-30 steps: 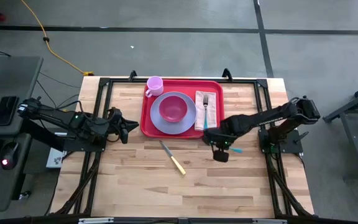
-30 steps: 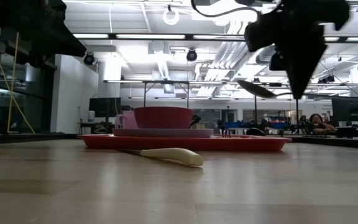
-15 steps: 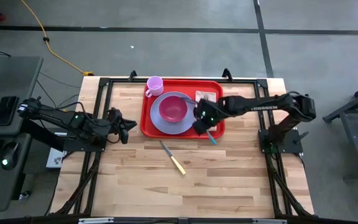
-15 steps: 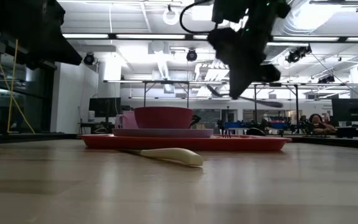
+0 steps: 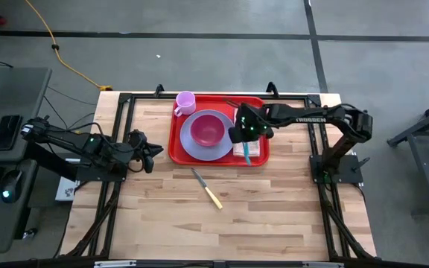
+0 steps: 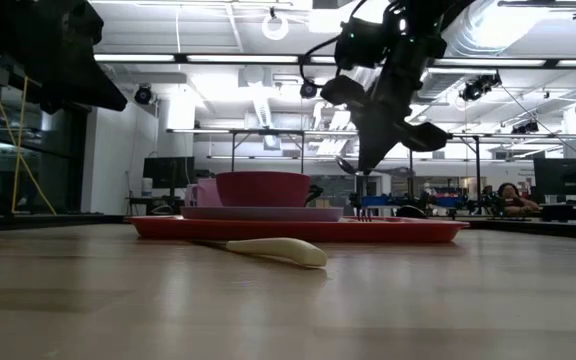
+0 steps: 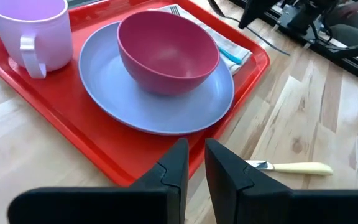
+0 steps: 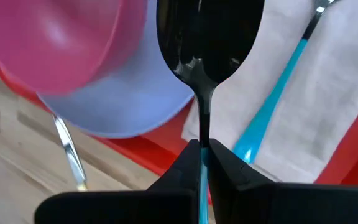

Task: Set up tray
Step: Put the blue spoon to the left of the blue fork on the light pink napkin

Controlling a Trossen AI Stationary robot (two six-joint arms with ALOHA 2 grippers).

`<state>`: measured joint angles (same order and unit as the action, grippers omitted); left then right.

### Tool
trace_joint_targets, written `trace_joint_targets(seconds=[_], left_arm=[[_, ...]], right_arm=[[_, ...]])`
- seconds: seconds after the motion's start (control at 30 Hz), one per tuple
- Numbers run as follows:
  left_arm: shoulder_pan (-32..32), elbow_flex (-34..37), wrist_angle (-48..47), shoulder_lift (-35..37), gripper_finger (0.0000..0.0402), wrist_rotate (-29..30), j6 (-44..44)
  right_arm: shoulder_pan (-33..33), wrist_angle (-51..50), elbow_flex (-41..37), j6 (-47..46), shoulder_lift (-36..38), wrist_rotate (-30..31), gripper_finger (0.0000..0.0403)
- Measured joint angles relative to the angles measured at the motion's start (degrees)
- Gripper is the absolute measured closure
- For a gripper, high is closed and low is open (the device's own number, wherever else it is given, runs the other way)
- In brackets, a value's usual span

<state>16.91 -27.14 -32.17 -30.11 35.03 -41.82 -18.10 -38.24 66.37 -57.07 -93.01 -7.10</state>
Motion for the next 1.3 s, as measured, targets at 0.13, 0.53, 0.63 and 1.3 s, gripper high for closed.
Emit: trace_joint_targets(seconds=[0.13, 0.53, 0.63, 1.3], left_arm=[[0.00, 0.00, -0.91, 0.00, 0.0316, -0.05, 0.00], [0.00, 0.00, -3.40, 0.00, 0.0316, -0.11, 0.00], [0.00, 0.00, -4.19, -0.02, 0.0316, -0.11, 0.00], [0.00, 0.00, -7.86, 2.18, 0.0316, -1.29, 0.00]], right_arm=[[-1.64, 0.89, 0.00, -2.00, 0.00, -0.14, 0.0403], [-6.15, 3.45, 1.93, -4.62, -0.02, -0.47, 0.0403], [-7.22, 3.48, 3.22, -4.46, -0.02, 0.40, 0.0403], [-9.61, 3.68, 3.70, -5.34, -9.05, -1.85, 0.0403]])
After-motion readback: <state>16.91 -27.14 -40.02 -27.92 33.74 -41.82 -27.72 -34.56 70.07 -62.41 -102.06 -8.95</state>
